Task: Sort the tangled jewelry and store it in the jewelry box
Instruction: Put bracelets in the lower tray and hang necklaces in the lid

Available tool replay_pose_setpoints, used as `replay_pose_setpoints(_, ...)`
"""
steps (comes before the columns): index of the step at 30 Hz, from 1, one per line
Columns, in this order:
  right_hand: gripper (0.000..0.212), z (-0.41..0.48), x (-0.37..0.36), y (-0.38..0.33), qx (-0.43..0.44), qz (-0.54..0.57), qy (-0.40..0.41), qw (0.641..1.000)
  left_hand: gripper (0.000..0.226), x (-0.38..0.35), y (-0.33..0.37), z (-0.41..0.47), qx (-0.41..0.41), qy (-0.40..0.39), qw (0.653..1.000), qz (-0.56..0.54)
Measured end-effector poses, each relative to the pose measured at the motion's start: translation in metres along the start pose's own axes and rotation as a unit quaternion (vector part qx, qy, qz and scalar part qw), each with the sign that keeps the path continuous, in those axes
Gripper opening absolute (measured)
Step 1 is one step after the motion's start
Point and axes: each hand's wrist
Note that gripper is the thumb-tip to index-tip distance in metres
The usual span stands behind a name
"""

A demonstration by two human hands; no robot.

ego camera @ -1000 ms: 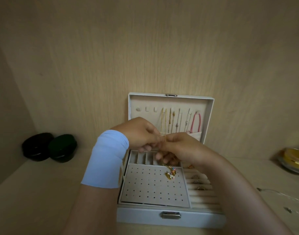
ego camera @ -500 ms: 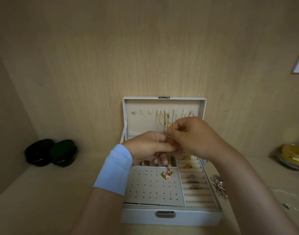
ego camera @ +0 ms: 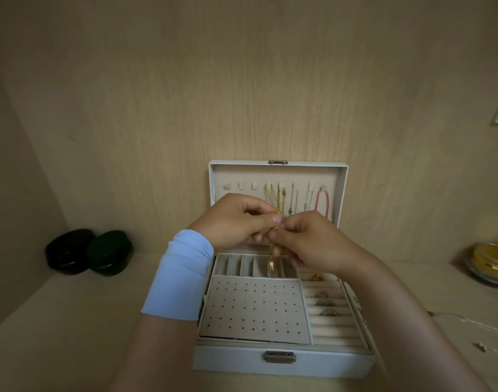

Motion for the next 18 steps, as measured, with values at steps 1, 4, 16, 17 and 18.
replay_pose_setpoints(1, 0.025, 0.001, 0.001, 0.0, 0.009, -0.006, 0.027, 1.0, 0.01, 0.002, -0.004, 0.001, 0.002, 0.027, 0.999, 0.022)
replay_pose_setpoints(4, 0.029, 0.006, 0.004, -0.005, 0.034, -0.03, 0.088, 0.995, 0.013, 0.007, -0.018, 0.003, 0.014, 0.096, 0.988, 0.117)
replay_pose_setpoints(16, 0.026, 0.036, 0.017, -0.035, 0.063, -0.088, 0.147, 0.983, 0.019, -0.007, -0.022, 0.006, 0.052, 0.028, 0.928, 0.368)
replay_pose_setpoints(17, 0.026, 0.037, 0.016, -0.035, 0.063, -0.089, 0.148, 0.983, 0.016, -0.006, -0.022, 0.006, 0.052, 0.026, 0.929, 0.365)
replay_pose_setpoints(18, 0.025, 0.039, 0.015, -0.035, 0.063, -0.092, 0.148, 0.983, 0.013, -0.004, -0.021, 0.006, 0.052, 0.023, 0.931, 0.36)
Point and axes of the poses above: each hand's wrist, its own z-axis towards the middle knuckle, its own x-axis out of the back of the hand, y = z × x, and after that the axes turned 5 degrees about -x, right-handed
